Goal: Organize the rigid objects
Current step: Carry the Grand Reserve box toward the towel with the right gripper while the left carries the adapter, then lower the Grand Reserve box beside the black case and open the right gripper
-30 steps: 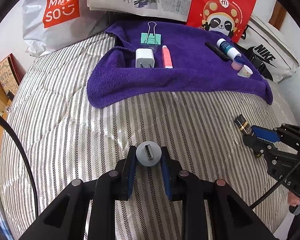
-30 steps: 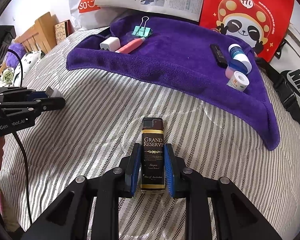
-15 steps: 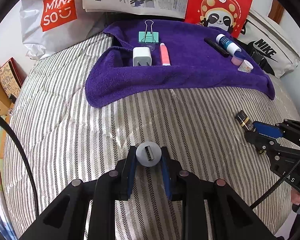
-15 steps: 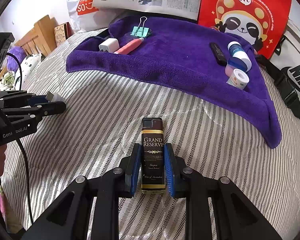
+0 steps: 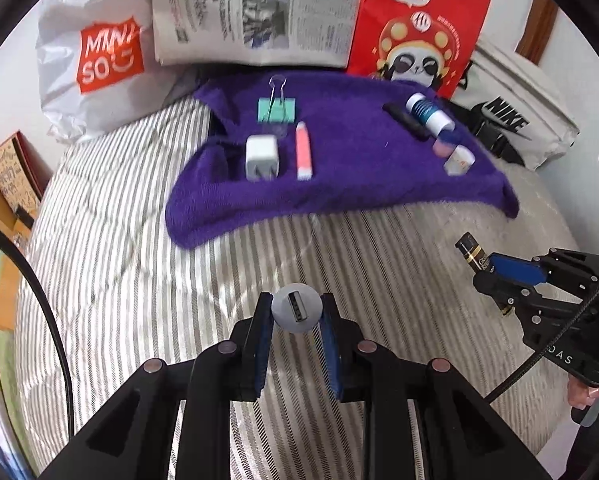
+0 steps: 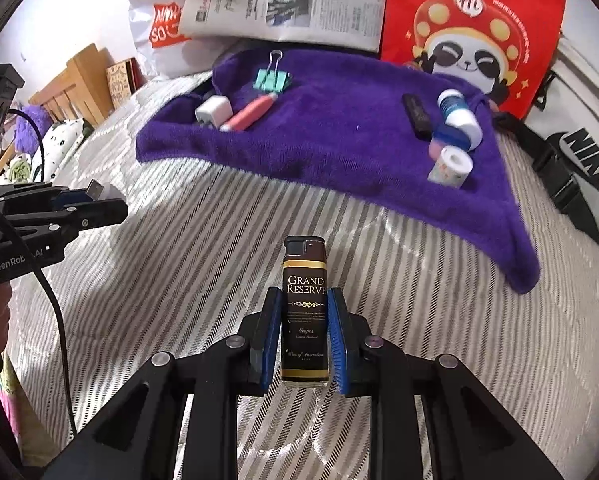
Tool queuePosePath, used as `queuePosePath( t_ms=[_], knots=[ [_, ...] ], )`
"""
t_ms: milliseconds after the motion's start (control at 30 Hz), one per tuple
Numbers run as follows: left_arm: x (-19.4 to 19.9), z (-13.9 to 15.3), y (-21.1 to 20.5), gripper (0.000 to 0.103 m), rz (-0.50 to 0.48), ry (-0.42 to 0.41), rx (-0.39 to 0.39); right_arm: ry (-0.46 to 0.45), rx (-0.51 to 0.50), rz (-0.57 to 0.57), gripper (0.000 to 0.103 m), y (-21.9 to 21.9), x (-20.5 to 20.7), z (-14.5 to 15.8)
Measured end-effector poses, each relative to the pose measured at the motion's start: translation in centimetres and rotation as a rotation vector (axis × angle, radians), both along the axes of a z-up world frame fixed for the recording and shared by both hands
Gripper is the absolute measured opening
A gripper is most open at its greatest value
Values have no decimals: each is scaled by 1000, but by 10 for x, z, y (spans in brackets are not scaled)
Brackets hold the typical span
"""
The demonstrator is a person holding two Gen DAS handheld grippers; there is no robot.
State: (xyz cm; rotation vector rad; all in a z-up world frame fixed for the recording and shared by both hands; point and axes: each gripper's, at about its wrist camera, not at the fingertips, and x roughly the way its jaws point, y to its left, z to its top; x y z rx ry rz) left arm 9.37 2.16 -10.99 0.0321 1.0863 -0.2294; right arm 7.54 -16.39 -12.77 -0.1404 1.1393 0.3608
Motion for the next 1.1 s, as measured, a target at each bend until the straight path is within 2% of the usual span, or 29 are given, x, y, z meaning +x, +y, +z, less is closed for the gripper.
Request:
queuePosePath(
  t_ms=[133,533,833,1100],
  knots=[
    [5,15,0,22,-11,-22,-47,-28,1,2,23,-3,3,14],
    [35,31,-7,22,-18,-49,-77,-49,14,-32,23,-16,29,28],
    [62,32,-15,22,-41,-53,-74,-59,36,-70,23,-28,57,35],
    [86,28,-16,22,-46,-45,-88,-42,65,-98,23,-33,84,29]
  ],
)
